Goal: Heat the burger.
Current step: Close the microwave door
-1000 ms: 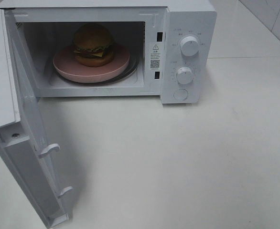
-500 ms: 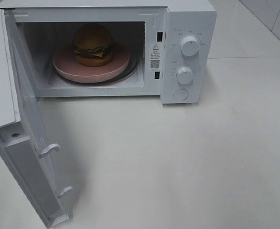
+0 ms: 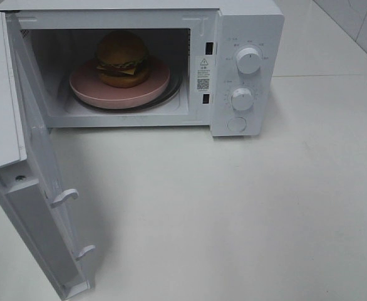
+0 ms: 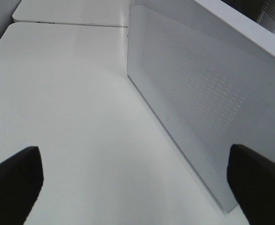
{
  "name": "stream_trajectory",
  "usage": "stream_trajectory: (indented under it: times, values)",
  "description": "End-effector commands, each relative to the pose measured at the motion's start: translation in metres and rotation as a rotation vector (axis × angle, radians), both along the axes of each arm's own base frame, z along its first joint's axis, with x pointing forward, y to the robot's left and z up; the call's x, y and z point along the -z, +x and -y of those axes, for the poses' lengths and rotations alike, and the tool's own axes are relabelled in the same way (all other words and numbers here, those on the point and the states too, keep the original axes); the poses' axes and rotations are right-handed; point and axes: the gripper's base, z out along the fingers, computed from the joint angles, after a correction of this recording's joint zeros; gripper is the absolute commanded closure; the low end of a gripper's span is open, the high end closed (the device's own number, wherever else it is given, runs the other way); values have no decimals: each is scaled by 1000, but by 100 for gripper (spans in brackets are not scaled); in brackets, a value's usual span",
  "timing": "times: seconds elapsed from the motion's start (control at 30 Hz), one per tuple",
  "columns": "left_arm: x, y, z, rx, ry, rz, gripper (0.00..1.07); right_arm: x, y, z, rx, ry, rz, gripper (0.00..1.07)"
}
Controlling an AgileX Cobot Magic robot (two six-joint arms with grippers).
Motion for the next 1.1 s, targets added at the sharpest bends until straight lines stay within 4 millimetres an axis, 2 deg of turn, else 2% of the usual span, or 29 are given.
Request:
stream_trajectory:
  times: [0.03, 1.1]
  values:
    - [1, -2, 1, 3, 0, 10, 7, 0, -3, 0, -2, -1, 37, 33]
    - [1, -2, 1, 3, 0, 10, 7, 0, -3, 0, -2, -1, 37, 33]
